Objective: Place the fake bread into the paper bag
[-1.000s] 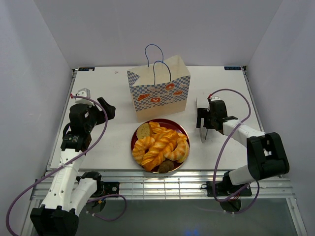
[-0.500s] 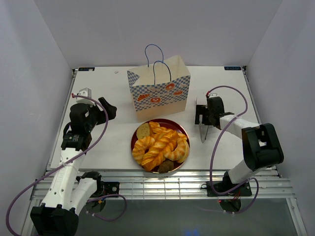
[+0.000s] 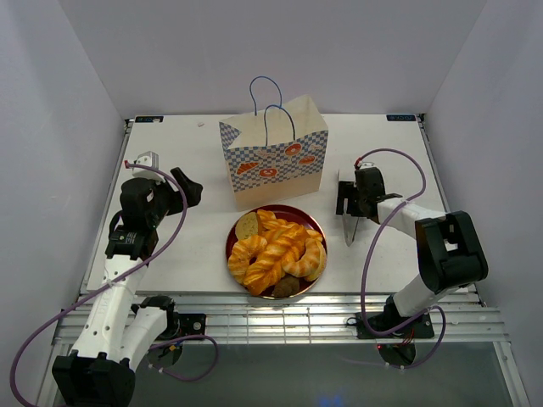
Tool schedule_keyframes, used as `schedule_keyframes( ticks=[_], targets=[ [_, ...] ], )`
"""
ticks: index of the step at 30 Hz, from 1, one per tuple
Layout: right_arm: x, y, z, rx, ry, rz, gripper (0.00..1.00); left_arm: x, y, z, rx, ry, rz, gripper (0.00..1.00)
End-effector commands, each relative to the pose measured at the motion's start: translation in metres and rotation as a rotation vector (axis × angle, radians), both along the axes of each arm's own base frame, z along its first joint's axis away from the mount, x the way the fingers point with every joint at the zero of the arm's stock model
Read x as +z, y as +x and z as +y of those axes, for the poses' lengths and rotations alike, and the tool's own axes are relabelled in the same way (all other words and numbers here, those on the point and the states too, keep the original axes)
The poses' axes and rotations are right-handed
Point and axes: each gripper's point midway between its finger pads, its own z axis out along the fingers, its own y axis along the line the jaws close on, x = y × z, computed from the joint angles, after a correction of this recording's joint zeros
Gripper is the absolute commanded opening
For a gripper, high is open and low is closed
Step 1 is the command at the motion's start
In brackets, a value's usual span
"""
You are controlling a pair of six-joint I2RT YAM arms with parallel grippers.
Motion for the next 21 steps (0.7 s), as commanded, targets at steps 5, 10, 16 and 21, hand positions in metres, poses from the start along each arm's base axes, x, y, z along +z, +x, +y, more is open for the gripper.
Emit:
schedule_keyframes(
  ticks=[5, 10, 16, 21],
  targets=[
    [-0.004, 0.006, -0.001, -0.032, -0.012, -0.013, 0.84, 0.019, 0.002, -0.006, -0.026, -0.008, -0.053, 0.98],
    [-0.01, 0.006, -0.002, -0.04, -0.026, 0.003, 0.82, 0.019, 0.002, -0.006, -0.028, -0.008, -0.053, 0.98],
    [-0.013, 0.001, -0.004, -0.061, -0.031, 0.03, 0.77, 0.019, 0.001, -0.009, -0.038, -0.011, -0.054, 0.98],
    [-0.011, 0.001, -0.003, -0.088, -0.016, 0.04, 0.74, 0.02, 0.001, -0.01, -0.043, -0.011, -0.055, 0.98]
  ],
)
